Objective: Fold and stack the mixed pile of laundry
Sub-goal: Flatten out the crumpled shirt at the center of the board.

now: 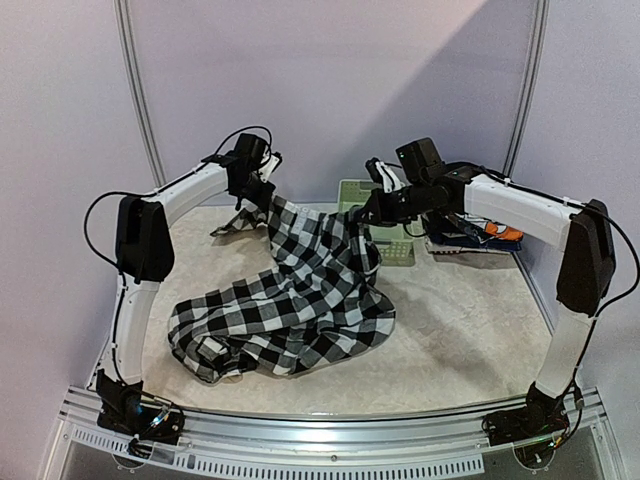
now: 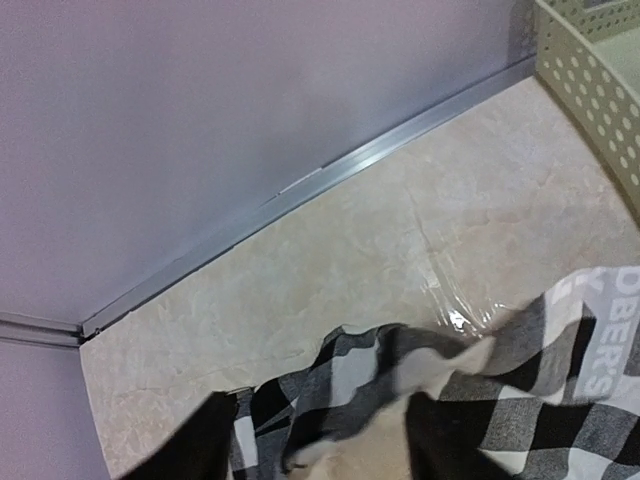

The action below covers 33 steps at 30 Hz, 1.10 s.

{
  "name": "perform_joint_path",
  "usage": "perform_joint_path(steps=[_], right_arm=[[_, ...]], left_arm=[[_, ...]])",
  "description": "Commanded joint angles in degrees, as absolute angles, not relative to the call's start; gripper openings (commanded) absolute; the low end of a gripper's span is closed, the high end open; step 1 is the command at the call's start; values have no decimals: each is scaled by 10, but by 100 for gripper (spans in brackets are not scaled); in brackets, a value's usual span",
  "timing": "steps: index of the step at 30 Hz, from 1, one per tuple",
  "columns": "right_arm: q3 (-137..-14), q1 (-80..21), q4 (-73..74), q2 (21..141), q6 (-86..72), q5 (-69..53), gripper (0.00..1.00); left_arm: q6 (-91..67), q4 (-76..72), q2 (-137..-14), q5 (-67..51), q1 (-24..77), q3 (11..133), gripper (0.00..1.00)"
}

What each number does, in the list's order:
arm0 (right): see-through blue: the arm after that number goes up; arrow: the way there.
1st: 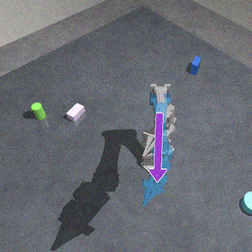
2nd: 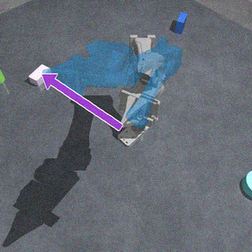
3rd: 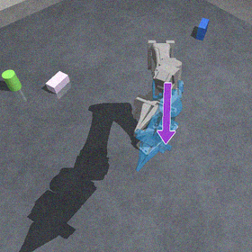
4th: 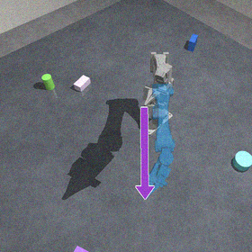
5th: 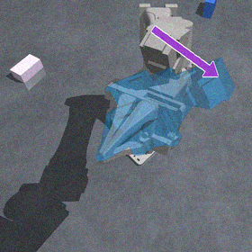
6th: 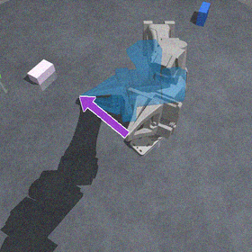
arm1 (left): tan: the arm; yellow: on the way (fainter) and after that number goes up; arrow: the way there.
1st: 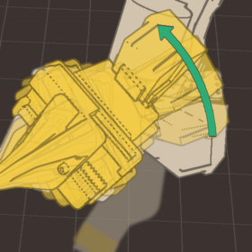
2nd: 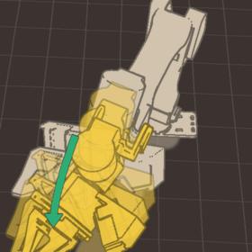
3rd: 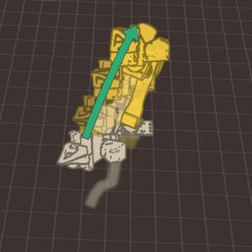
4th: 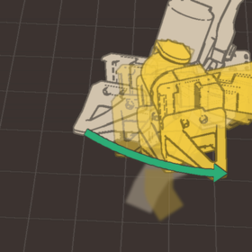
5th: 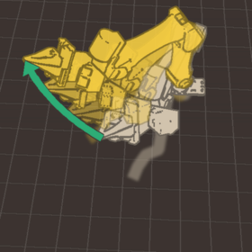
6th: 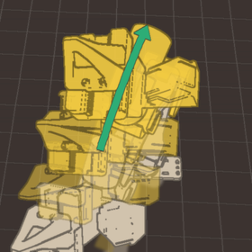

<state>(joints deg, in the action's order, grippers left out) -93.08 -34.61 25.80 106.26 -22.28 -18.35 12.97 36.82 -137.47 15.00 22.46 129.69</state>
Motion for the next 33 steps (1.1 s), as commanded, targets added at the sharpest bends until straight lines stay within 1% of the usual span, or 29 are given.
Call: perform_joint_path(steps=[1,2,3,6,11,18,21,26,30,33], right_arm=[[-926,-347,239,1059,-234,-150,0],[-922,-347,238,1056,-233,-136,0],[-917,-347,237,1054,-231,-123,0],[-909,-347,235,1046,-223,-94,0],[-907,-347,235,1049,-212,-87,0],[-905,-346,244,1056,-201,-88,0],[-897,-346,237,1052,-200,-92,0],[-890,-345,228,1054,-202,-104,0],[-887,-345,227,1058,-205,-117,0],[-885,-346,226,1061,-206,-121,0]], left_arm=[[73,374,-1358,195,227,1288,84],[62,370,-1337,203,229,1263,97],[51,364,-1314,212,232,1229,99],[6,367,-1232,234,238,1135,100],[-103,377,-1085,259,245,952,100],[-241,404,-924,277,257,690,93],[-300,402,-865,266,258,603,91],[-349,370,-827,202,258,501,87],[-391,370,-814,202,258,450,86],[-421,362,-797,206,255,413,83]])
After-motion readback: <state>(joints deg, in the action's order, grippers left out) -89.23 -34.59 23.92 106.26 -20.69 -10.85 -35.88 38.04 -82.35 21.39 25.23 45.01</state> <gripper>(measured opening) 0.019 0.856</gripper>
